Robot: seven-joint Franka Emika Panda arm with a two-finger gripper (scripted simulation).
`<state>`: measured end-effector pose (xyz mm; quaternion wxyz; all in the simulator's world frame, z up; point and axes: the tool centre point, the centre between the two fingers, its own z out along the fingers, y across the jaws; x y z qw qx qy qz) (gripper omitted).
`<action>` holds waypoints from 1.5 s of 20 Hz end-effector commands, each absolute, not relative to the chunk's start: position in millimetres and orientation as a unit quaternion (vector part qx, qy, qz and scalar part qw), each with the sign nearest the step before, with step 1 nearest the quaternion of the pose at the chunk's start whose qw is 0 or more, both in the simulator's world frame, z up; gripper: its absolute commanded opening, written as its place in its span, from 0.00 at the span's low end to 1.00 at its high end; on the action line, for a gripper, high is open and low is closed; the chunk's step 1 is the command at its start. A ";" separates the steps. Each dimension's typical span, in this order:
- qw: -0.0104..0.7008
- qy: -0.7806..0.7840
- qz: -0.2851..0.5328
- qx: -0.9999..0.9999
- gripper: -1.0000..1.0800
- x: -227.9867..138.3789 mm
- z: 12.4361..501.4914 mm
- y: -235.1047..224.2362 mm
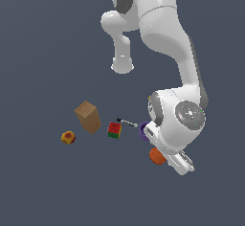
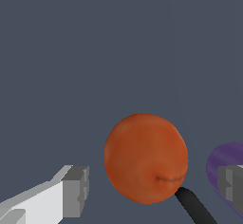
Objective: Pick up a designated object from a clutter of objects.
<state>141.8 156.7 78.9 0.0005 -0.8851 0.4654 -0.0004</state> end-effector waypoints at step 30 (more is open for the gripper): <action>0.000 0.466 0.000 -0.885 0.00 138.6 63.7 141.0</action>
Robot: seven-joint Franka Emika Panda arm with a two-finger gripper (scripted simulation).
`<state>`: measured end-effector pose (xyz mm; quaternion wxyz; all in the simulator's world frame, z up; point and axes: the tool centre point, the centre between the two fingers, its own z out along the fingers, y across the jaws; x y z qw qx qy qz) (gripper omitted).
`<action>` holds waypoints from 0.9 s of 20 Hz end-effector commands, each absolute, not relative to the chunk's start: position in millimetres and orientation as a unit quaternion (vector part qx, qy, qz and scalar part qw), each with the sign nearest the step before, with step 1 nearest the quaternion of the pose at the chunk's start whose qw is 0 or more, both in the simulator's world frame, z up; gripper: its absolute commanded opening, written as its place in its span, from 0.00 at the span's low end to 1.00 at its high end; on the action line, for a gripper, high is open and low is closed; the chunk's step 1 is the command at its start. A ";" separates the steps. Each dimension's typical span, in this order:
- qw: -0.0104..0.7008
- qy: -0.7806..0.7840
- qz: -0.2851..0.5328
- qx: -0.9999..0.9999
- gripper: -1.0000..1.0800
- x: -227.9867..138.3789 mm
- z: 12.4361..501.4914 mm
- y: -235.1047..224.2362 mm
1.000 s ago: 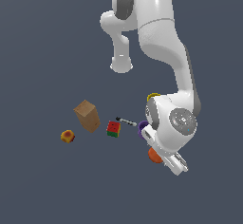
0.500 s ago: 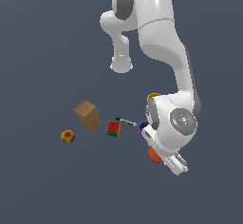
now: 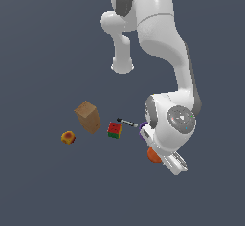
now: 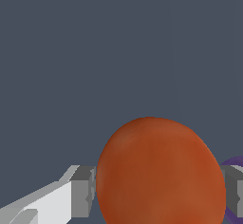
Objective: Pick up a designated object from a clutter of objects.
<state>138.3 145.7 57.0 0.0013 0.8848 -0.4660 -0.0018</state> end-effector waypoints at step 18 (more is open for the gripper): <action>-0.001 -0.467 -0.001 0.884 0.00 115.5 204.6 11.6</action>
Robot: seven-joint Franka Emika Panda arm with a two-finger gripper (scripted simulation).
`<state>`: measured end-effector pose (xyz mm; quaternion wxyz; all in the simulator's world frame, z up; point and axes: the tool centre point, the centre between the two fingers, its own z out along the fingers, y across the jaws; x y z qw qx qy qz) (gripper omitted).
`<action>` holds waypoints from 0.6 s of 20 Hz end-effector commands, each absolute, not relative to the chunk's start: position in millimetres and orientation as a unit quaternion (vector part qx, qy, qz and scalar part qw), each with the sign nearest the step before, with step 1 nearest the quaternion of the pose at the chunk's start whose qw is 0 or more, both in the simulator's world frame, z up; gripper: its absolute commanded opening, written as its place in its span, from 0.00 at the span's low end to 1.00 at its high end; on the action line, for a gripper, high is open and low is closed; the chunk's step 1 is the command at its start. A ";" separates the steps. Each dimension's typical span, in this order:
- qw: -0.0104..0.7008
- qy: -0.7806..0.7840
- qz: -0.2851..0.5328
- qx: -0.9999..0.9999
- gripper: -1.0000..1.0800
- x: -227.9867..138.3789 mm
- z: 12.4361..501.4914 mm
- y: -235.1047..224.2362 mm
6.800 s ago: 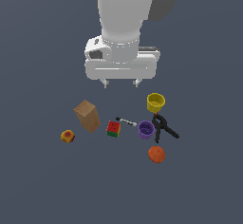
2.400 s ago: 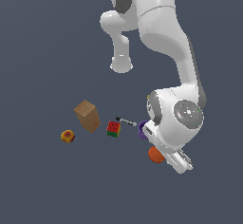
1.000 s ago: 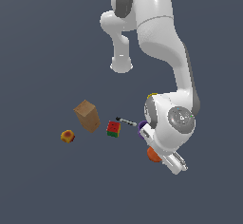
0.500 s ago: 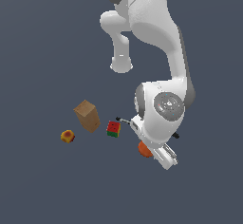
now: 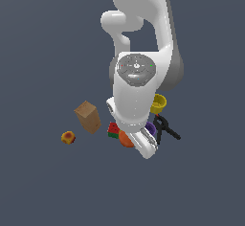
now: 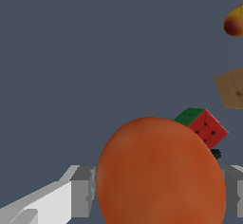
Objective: Pick up a designated object from a clutter of objects.
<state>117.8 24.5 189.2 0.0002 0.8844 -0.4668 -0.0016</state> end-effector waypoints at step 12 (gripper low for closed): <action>-0.001 -0.467 -0.001 0.884 0.00 100.0 314.6 -88.1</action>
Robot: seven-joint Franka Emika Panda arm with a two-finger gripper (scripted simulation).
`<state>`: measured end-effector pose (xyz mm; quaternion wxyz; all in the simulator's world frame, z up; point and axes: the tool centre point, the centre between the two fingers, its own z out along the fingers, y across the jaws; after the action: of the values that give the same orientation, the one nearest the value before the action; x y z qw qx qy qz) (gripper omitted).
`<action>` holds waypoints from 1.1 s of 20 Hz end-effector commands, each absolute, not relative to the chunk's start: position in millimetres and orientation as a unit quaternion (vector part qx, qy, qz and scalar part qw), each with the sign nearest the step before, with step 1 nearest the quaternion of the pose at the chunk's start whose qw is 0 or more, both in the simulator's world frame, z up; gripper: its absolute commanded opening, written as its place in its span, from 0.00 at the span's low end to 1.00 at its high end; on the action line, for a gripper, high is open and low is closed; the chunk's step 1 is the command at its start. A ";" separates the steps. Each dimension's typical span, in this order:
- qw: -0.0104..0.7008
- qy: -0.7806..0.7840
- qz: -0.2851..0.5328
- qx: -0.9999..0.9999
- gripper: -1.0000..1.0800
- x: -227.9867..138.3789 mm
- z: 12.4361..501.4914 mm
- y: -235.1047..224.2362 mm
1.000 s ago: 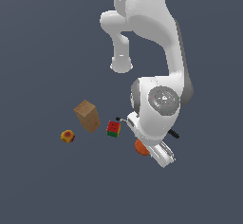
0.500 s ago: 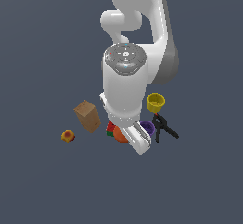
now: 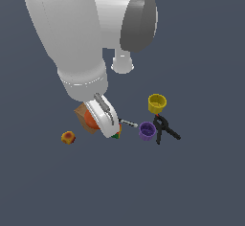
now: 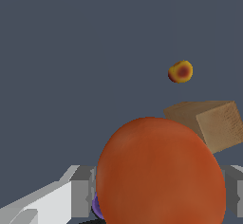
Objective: Pick up a designated object from a clutter of objects.
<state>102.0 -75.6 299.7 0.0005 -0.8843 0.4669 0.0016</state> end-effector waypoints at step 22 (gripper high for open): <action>0.000 0.466 0.000 -0.885 0.00 89.3 447.1 -208.6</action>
<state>89.2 -205.5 442.4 -0.0002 -0.8845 0.4666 0.0009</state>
